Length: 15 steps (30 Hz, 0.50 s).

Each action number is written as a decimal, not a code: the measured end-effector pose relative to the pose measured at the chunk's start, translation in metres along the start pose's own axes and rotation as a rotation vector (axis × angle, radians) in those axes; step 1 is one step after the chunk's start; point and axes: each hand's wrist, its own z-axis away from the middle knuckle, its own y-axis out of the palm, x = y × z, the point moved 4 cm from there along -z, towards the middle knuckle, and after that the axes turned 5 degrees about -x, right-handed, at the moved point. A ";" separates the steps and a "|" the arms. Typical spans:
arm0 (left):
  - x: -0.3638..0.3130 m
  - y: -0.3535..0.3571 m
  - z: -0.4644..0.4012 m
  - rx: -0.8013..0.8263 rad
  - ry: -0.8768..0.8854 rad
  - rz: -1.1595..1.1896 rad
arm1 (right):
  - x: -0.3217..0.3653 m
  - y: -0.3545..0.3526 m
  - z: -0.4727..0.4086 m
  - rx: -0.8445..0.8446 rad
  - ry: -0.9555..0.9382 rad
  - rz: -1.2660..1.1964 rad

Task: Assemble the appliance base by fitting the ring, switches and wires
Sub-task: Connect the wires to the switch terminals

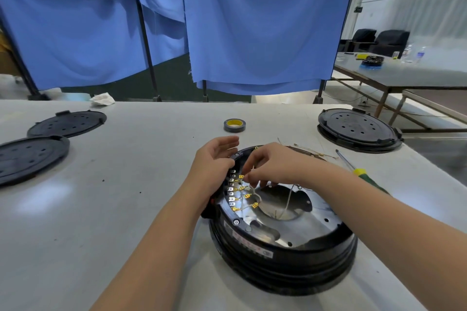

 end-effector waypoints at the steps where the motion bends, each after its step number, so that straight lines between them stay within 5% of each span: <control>1: 0.001 0.000 0.000 0.006 0.009 0.001 | 0.000 0.000 -0.001 -0.012 -0.006 0.008; 15: 0.005 -0.002 -0.002 0.015 -0.022 0.045 | -0.001 0.005 -0.009 -0.021 -0.046 -0.080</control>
